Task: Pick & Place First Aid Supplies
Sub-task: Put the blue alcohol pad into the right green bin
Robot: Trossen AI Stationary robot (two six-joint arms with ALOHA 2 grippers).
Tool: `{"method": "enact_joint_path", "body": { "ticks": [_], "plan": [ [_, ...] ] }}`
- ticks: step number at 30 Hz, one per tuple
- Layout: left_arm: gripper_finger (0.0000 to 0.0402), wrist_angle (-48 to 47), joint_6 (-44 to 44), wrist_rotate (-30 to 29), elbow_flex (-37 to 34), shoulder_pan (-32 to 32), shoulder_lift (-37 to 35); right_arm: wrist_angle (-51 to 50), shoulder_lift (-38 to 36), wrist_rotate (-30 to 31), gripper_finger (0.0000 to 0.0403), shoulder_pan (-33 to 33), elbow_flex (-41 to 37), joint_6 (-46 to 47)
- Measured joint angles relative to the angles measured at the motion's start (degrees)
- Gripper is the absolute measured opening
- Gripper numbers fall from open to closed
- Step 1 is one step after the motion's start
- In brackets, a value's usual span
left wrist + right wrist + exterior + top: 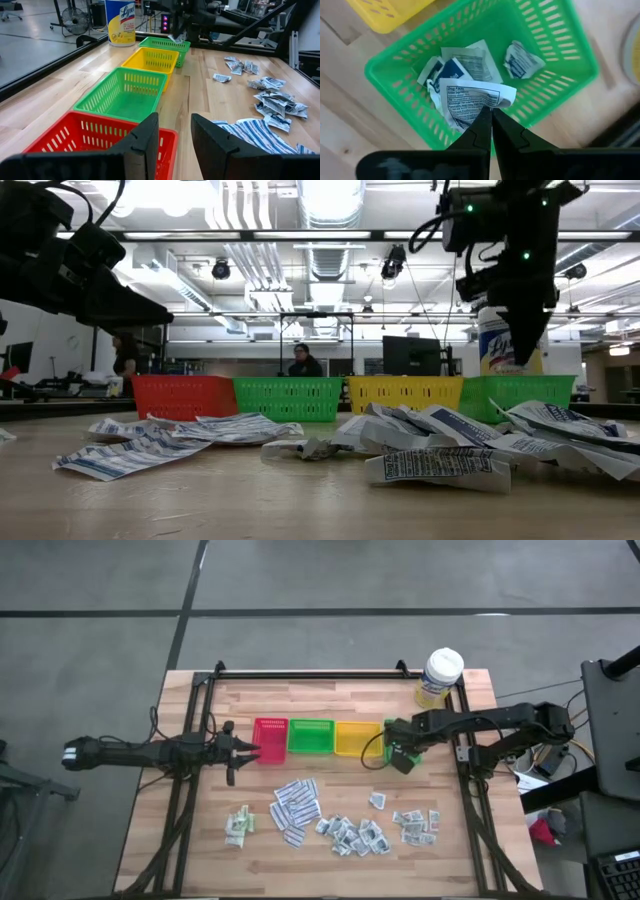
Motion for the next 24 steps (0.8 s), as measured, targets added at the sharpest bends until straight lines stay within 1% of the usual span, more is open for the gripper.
{"method": "enact_joint_path", "body": {
  "ticks": [3,6,12,24],
  "plan": [
    [0.0113,0.0,0.0,0.0,0.0,0.0,0.0,4.71,0.0,-0.88,0.0008,0.0,-2.05,-0.32],
    [0.0113,0.0,0.0,0.01,0.0,0.0,0.0,7.52,0.04,-1.01,0.0008,0.0,-3.79,-2.57],
    [0.0113,0.0,-0.02,0.0,0.0,0.0,0.0,7.83,0.04,-0.98,0.0008,-0.78,-5.5,-4.24],
    [0.0113,0.0,-0.02,0.0,0.0,0.02,0.0,8.31,0.04,-0.05,0.0009,-0.9,-5.5,-6.5]
  ]
}}
